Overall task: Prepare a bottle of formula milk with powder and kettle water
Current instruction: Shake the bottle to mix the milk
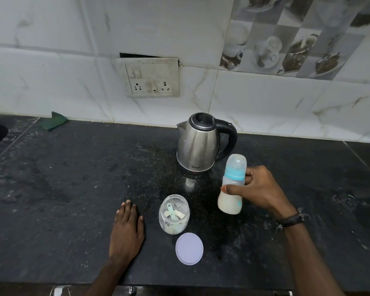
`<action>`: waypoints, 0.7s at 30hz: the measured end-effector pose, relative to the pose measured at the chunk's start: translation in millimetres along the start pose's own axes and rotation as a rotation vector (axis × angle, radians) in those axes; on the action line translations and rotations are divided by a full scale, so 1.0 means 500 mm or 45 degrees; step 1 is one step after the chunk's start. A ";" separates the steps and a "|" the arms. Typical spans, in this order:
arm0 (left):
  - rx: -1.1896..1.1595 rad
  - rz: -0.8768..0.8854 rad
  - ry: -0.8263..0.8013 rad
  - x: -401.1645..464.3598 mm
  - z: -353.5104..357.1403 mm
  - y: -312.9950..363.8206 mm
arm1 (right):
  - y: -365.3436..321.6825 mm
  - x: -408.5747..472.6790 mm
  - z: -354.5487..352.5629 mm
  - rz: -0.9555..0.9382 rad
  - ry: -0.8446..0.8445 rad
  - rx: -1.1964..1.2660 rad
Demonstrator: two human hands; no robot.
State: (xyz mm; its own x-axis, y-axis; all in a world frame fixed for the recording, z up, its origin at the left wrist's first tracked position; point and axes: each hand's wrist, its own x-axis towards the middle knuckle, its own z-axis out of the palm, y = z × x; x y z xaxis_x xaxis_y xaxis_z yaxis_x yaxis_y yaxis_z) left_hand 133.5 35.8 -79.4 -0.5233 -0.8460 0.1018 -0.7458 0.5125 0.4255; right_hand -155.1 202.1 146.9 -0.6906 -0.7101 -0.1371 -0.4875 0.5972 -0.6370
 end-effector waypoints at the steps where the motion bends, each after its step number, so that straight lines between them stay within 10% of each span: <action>1: -0.001 -0.001 -0.002 0.000 0.000 0.000 | -0.002 -0.003 0.001 0.001 0.045 -0.078; 21: 0.007 0.004 -0.004 -0.002 -0.001 -0.001 | -0.010 0.001 0.011 0.013 0.014 -0.113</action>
State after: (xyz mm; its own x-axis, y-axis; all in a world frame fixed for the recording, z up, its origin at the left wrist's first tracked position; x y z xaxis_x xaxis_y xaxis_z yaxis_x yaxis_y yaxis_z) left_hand 134.8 36.1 -79.2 -0.5266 -0.8442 0.1003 -0.7467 0.5157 0.4201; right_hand -150.0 196.7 146.2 -0.7014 -0.6999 -0.1347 -0.5253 0.6353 -0.5661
